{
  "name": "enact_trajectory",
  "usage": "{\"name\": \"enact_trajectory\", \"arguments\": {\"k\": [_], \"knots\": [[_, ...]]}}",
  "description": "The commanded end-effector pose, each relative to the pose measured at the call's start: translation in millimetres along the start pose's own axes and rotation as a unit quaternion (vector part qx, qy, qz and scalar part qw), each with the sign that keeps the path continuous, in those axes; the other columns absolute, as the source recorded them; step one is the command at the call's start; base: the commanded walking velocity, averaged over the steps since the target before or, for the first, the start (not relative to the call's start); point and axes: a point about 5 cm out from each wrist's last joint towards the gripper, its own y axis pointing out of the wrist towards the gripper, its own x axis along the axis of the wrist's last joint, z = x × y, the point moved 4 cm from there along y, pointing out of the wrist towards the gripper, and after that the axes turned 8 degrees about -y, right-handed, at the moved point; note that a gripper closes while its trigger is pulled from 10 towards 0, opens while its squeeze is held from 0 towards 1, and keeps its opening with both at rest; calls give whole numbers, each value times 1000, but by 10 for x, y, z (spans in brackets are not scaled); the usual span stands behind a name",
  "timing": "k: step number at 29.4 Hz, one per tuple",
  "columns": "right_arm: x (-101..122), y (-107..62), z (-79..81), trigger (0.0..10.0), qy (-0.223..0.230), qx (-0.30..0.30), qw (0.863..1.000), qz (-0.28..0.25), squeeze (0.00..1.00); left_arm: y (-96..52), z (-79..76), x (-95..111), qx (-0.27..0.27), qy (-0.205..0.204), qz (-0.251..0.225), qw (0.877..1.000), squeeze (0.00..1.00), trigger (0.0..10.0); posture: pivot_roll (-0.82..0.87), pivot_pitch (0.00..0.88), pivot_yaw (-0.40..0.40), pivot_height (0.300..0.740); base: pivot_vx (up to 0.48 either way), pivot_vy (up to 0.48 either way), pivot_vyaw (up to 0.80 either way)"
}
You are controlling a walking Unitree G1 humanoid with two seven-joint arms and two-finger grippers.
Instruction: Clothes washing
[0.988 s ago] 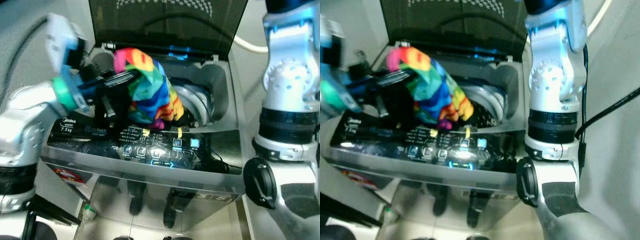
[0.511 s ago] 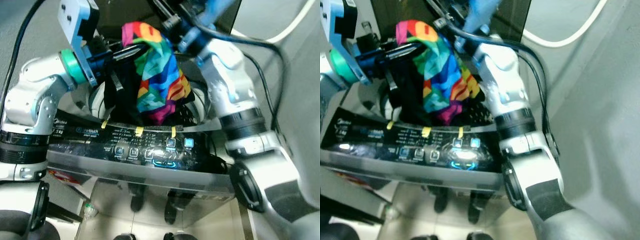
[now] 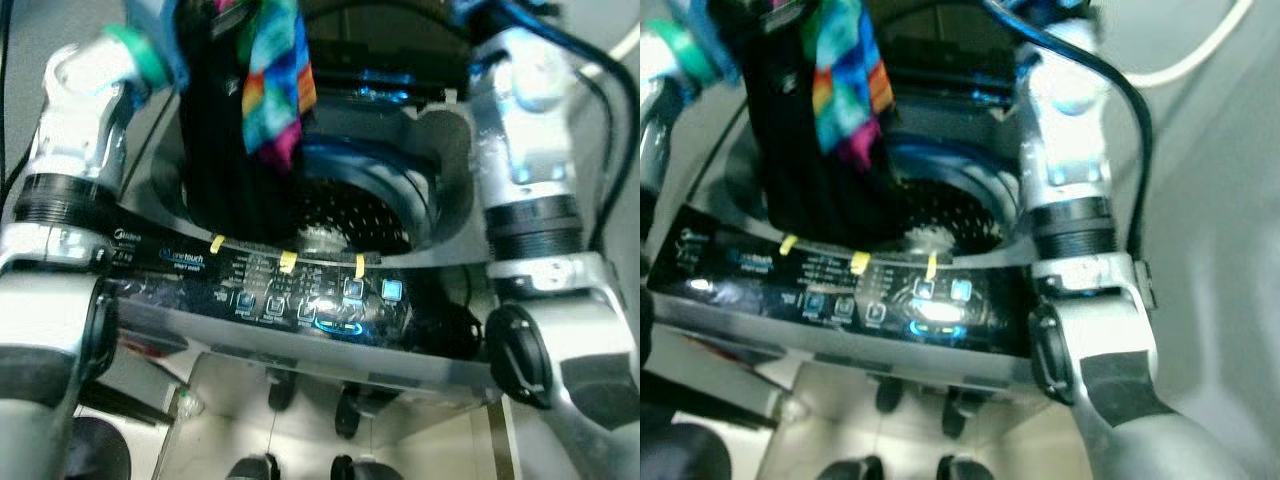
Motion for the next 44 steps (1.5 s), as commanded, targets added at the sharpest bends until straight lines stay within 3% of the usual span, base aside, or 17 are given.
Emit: {"name": "enact_trajectory", "arguments": {"k": [1, 2, 3, 4, 7, 9, 10, 11, 13, 18, 19, 29, 44], "knots": [[-9, -38, -88, 10000, -15, -13, 1000, -2, 0, 137, -263, -63, -76, -57, 5, 995, 0, 10000, 68, 106, 94, 740, 0, 0, 0], [-44, -56, -139, 10000, -30, -16, 999, 6, 0, 209, -442, -107, -117, -84, 8, 990, 0, 10000, 50, 104, 103, 740, 0, 0, 0], [-44, -56, -139, 10000, -30, -16, 999, 6, 0, 209, -442, -107, -117, -84, 8, 990, 0, 10000, 50, 104, 103, 740, 0, 0, 0], [-74, -68, -178, 10000, -42, -19, 999, 10, 0, 261, -576, -149, -145, -101, 9, 984, 0, 10000, 50, 104, 103, 740, 0, 0, 0], [-122, -81, -216, 10000, -58, -16, 998, 21, 0, 287, -687, -224, -161, -110, 20, 981, 0, 10000, 43, 101, 106, 740, 0, 0, 0], [-280, -136, -152, 10000, -79, 48, 994, 60, 0, 198, -799, -433, -184, -130, 50, 973, 0, 10000, 43, 102, 103, 740, 0, 0, 0], [-370, -201, -50, 10000, -83, 99, 988, 82, 0, 99, -769, -573, -177, -134, 75, 972, 0, 10000, 45, 102, 100, 740, 0, 0, 0], [-370, -201, -50, 10000, -83, 99, 988, 82, 0, 99, -769, -573, -177, -134, 75, 972, 0, 10000, 45, 102, 100, 740, 0, 0, 0], [-520, -423, 256, 10000, -64, 220, 966, 118, 0, -169, -592, -808, -142, -130, 116, 974, 0, 10000, 60, 100, 85, 740, 0, 0, 0], [-549, -479, 279, 10000, -40, 210, 968, 129, 0, -339, -522, -837, -140, -146, 117, 972, 0, 10000, 69, 95, 79, 740, 0, 0, 0], [-538, -467, 275, 10000, -30, 197, 972, 127, 0, -391, -515, -836, -141, -155, 114, 971, 1000, 10000, 73, 88, 78, 740, 0, 0, 0], [-455, -422, 321, 10000, 2, 175, 979, 107, 0, -513, -450, -761, -131, -181, 100, 970, 1000, 10000, 79, 79, 75, 740, 0, 0, 0], [-381, -437, 371, 10000, 20, 204, 974, 100, 0, -599, -402, -523, -130, -162, 77, 975, 1000, 10000, 86, 77, 70, 740, 0, 0, 0]]}}
